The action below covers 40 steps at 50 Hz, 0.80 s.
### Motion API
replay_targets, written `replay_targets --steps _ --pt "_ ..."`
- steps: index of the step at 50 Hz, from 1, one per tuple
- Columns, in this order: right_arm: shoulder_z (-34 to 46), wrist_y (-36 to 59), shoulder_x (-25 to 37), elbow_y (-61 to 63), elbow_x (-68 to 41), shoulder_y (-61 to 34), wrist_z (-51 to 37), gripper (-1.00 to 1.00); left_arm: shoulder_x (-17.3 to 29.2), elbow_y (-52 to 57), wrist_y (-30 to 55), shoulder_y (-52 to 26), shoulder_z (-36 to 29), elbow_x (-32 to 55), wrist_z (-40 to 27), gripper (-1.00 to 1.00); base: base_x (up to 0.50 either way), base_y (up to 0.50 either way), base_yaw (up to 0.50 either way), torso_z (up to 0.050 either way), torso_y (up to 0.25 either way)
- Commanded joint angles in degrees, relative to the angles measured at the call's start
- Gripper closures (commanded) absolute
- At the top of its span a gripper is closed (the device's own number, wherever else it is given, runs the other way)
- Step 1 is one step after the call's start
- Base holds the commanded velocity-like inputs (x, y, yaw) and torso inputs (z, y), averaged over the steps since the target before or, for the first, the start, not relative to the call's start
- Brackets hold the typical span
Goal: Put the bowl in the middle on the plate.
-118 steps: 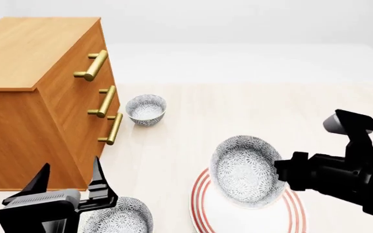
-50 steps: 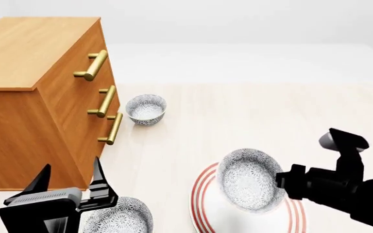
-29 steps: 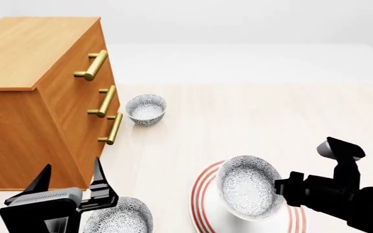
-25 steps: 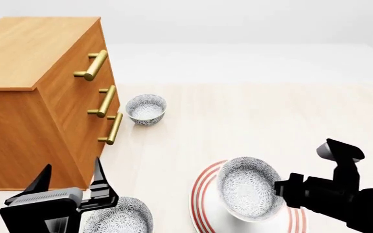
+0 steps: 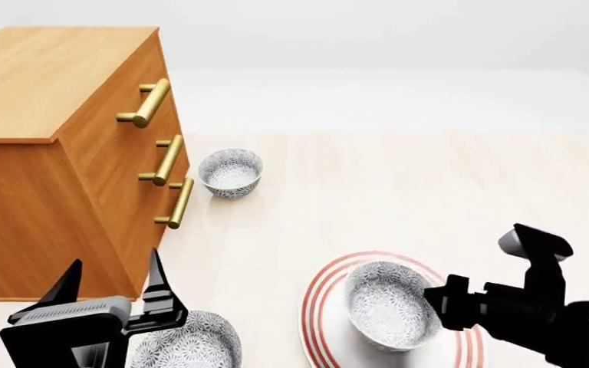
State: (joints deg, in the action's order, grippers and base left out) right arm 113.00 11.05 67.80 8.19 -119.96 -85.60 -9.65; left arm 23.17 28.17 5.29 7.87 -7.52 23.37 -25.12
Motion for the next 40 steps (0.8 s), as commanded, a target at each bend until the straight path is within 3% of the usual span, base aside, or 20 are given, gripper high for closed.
replay_targets --steps 1,18,24,30,37,40 --pt "-0.65 0.23 -0.35 -0.92 -0.26 -0.13 0.71 -1.00 0.17 0.13 -0.03 0.07 -0.06 0.09 -0.19 -1.00 0.00 0.00 0.00 0.000 0.000" --pt "-1.44 -0.86 0.95 0.58 0.33 -0.42 -0.59 -1.00 0.33 0.07 -0.20 0.01 -0.15 0.28 -0.32 -1.00 0.00 0.00 0.00 0.000 0.000" --pt "-4.58 -11.59 6.04 5.99 5.91 -1.43 -5.35 -1.00 0.35 0.18 -0.50 0.08 -0.18 0.17 -0.40 -1.00 0.00 0.00 0.00 0.000 0.000" --pt "-5.71 -21.58 10.16 11.26 15.41 -1.09 -14.07 -1.00 0.32 -0.24 -1.62 0.21 -0.29 0.56 0.43 -1.00 0.00 0.00 0.00 0.000 0.000" --pt "-4.09 -43.37 15.55 19.88 45.95 4.76 -31.97 -1.00 0.43 0.05 -2.32 0.48 0.07 1.19 0.66 -1.00 0.00 0.00 0.00 0.000 0.234" --pt "-3.25 -49.05 15.89 19.18 52.64 7.14 -37.69 -1.00 0.49 -0.06 -2.57 0.54 0.05 1.13 0.77 -1.00 0.00 0.00 0.00 0.000 0.250"
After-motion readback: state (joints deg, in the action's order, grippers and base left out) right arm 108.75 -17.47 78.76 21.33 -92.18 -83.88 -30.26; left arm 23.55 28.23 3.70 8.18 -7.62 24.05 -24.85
